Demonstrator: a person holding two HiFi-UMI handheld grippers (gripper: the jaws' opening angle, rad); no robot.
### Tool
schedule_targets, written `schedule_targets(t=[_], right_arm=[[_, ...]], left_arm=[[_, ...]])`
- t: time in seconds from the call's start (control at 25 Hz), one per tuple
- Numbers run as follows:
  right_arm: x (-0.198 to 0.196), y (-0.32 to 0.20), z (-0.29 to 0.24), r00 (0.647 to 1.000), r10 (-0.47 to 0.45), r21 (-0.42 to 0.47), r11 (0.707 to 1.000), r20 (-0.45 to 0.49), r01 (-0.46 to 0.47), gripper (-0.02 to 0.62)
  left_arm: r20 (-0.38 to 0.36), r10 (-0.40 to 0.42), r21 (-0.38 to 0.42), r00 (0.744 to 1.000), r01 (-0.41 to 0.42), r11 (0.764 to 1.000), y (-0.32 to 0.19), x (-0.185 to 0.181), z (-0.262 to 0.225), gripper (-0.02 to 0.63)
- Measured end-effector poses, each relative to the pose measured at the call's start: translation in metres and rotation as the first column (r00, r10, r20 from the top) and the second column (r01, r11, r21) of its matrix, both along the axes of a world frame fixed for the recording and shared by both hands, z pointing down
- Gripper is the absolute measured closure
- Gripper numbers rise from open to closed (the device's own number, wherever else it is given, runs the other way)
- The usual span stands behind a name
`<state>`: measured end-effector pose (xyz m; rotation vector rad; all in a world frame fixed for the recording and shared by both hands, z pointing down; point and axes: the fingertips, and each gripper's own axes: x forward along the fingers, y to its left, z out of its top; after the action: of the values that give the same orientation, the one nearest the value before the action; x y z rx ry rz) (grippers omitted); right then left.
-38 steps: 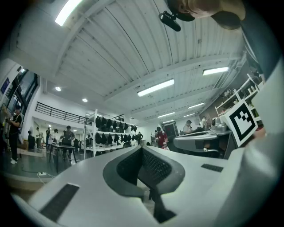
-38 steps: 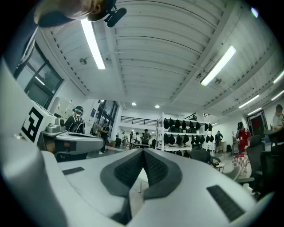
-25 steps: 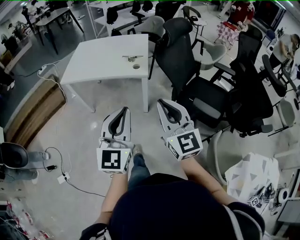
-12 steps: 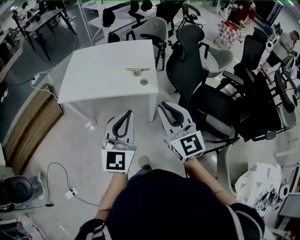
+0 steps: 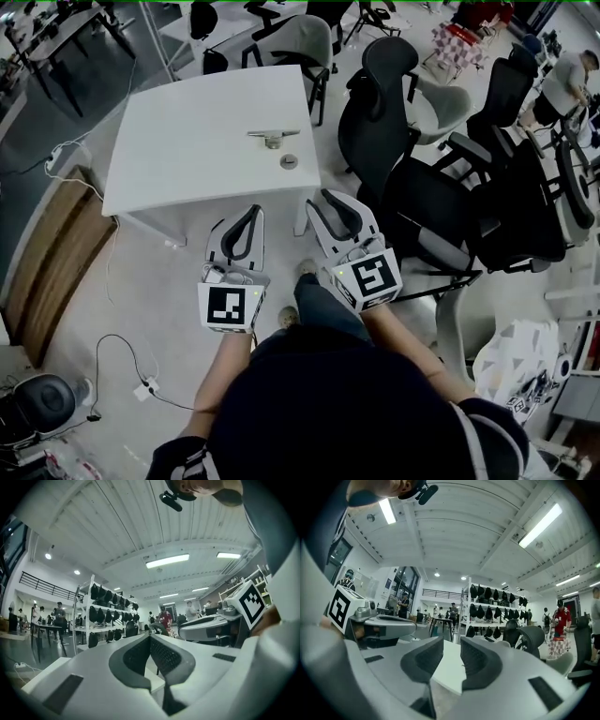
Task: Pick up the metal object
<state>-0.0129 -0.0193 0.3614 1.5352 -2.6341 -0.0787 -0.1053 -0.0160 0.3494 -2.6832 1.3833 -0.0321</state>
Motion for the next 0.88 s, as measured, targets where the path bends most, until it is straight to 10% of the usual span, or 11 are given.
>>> schedule_targets(t=[0.88], right_arm=[[-0.013, -0.285, 0.125, 0.938, -0.217, -0.188, 0.967, -0.271, 0.169, 0.482]], left_arm=[[0.064, -0.081, -0.064, 0.995, 0.085, 0.994, -0.252, 0.011, 0.05, 0.583]])
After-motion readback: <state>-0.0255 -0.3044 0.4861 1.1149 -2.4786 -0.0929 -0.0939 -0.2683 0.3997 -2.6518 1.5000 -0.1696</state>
